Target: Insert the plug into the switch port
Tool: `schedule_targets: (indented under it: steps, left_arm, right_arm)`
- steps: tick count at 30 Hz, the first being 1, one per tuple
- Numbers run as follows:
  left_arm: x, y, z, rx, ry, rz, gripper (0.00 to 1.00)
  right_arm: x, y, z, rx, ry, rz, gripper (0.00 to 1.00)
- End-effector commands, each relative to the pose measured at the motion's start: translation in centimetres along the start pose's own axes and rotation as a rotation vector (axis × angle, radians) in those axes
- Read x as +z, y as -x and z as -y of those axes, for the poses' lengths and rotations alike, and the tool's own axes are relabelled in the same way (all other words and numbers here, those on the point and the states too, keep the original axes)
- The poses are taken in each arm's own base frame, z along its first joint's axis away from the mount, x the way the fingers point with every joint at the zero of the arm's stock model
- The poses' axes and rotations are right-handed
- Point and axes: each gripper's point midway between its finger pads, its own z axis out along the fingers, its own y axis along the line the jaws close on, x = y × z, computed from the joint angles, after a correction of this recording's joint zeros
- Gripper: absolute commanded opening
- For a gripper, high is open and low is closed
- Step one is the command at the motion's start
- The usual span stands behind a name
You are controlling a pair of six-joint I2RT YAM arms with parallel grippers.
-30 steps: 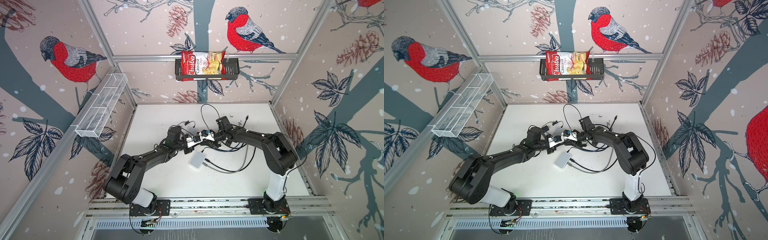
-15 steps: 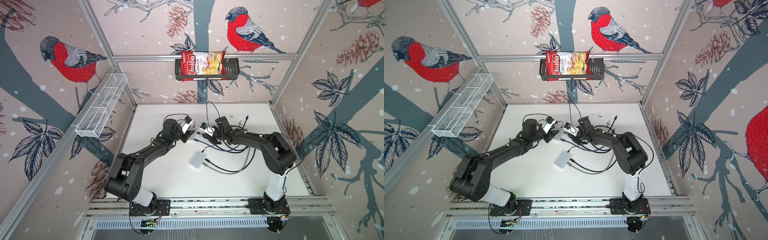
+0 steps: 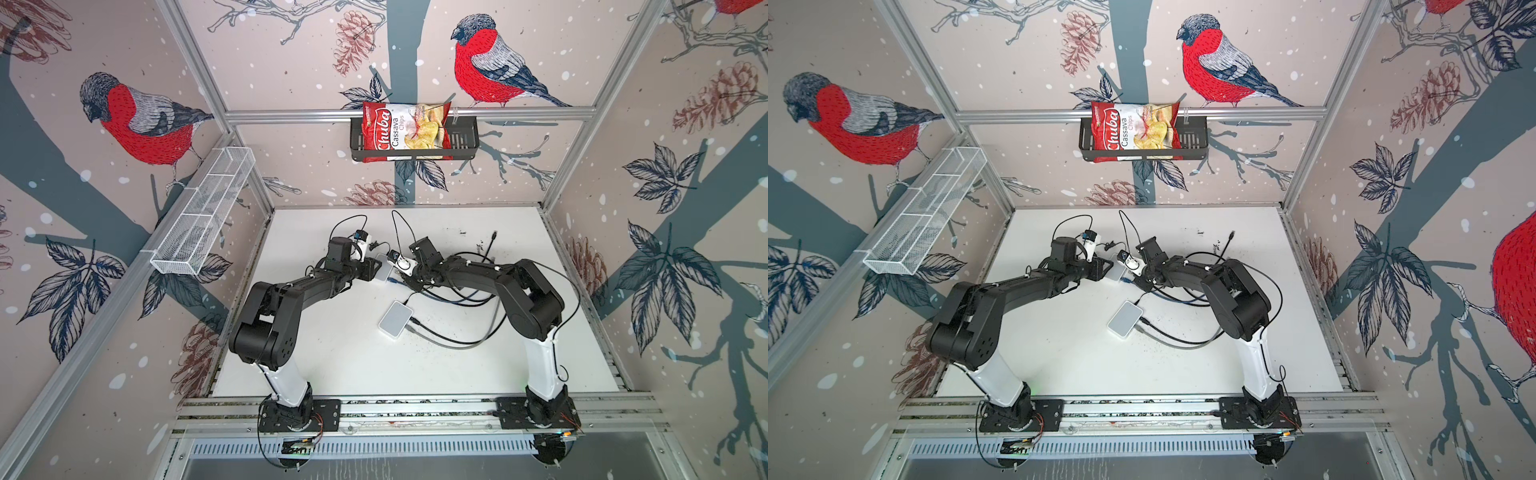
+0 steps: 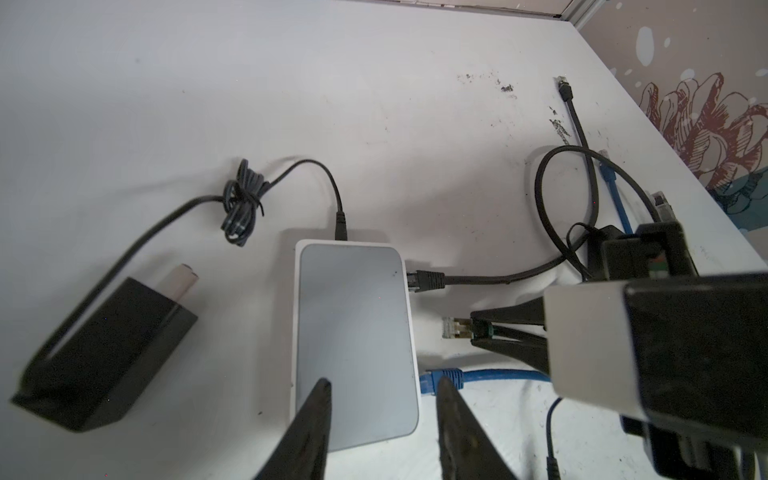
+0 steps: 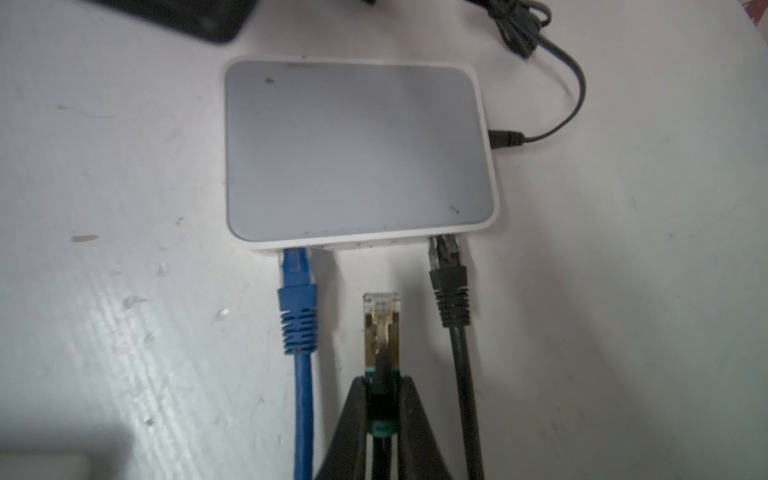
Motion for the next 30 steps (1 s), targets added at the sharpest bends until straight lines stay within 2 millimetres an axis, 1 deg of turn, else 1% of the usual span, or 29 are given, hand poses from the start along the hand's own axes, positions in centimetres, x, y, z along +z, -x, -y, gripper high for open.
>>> schedule_targets:
  steps: [1, 4, 10, 15, 21, 30]
  left_arm:
    - [0.6, 1.5, 0.2, -0.030, -0.025, 0.049, 0.42]
    - [1.3, 1.6, 0.1, -0.039, -0.039, 0.050, 0.41]
    - [2.7, 1.6, -0.3, -0.069, -0.054, 0.048, 0.40]
    - [3.6, 1.0, -0.7, -0.091, -0.057, 0.040, 0.37]
    - [4.3, 0.3, -1.4, -0.115, -0.044, 0.029, 0.34]
    - [4.7, 0.0, -1.5, -0.120, -0.045, 0.028, 0.33]
  right_arm:
    - [0.2, -1.0, -0.1, 0.011, 0.007, -0.066, 0.10]
    - [0.7, -1.1, 0.1, 0.007, 0.005, -0.087, 0.10]
    - [1.3, -0.6, 0.2, 0.000, 0.008, -0.090, 0.10]
    - [1.8, -0.6, 0.1, -0.008, 0.019, -0.100, 0.10]
    - [1.9, -0.6, -0.5, -0.026, 0.042, -0.104, 0.10]
    - [2.3, -0.8, -1.6, -0.072, 0.084, -0.134, 0.10]
